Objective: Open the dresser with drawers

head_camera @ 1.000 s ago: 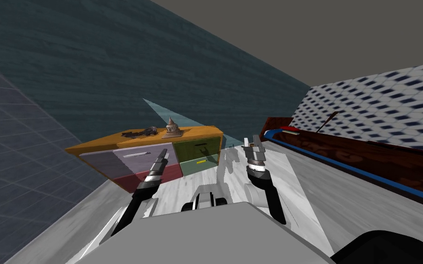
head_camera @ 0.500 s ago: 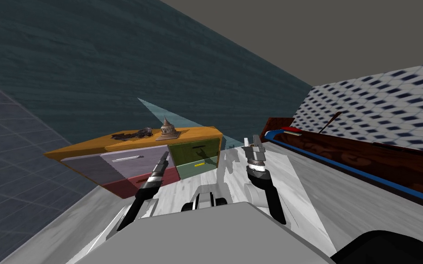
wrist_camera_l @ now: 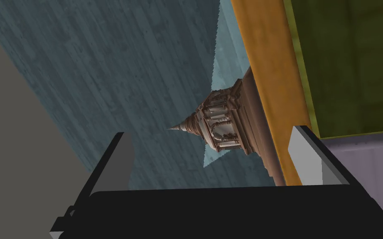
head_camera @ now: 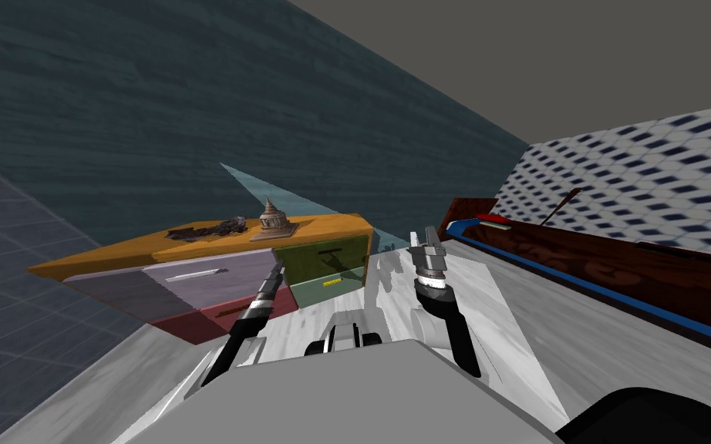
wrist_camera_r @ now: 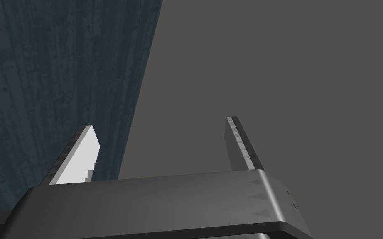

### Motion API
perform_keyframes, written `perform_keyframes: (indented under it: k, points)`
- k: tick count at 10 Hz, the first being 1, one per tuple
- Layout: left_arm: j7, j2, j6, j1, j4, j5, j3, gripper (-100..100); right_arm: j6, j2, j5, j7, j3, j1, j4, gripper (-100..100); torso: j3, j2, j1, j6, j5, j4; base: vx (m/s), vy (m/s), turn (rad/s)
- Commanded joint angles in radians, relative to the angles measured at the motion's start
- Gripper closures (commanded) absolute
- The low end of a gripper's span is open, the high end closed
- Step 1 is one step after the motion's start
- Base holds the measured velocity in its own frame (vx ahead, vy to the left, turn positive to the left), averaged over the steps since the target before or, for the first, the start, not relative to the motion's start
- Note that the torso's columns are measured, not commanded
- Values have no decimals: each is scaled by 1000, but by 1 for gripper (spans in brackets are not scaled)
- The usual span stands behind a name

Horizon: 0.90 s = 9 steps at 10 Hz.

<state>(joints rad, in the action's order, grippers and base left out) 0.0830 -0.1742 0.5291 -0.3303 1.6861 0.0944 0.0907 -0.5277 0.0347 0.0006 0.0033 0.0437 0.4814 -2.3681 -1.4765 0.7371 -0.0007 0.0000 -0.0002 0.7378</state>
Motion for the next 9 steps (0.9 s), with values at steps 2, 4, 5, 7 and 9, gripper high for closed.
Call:
perform_keyframes:
  k: [2, 4, 5, 7, 9]
  points:
    - [10, 7, 12, 30, -98, 1, 11, -100, 0, 0, 0, 0, 0, 0, 0, 0, 0, 0, 1, 0, 0, 0, 129, -58, 4]
    - [16, 14, 21, 46, -161, 1, 18, -100, 0, 0, 0, 0, 0, 0, 0, 0, 1, 1, 1, 0, 0, 0, 114, -61, 4]
    - [19, 19, 25, 54, -189, 1, 21, -100, 0, 0, 0, 0, 0, 0, 0, 0, 1, 2, 0, 0, 0, 0, 127, -90, 3]
    - [25, 33, 34, 69, -250, 2, 27, -100, 0, 0, 0, 0, 0, 0, 0, 0, 0, 1, 0, 0, 0, 0, 129, -84, 4]
    - [27, 43, 38, 77, -277, 2, 30, -100, 0, 0, 0, 0, 0, 0, 0, 0, 0, 0, 1, 0, 0, 0, 127, -69, 4]
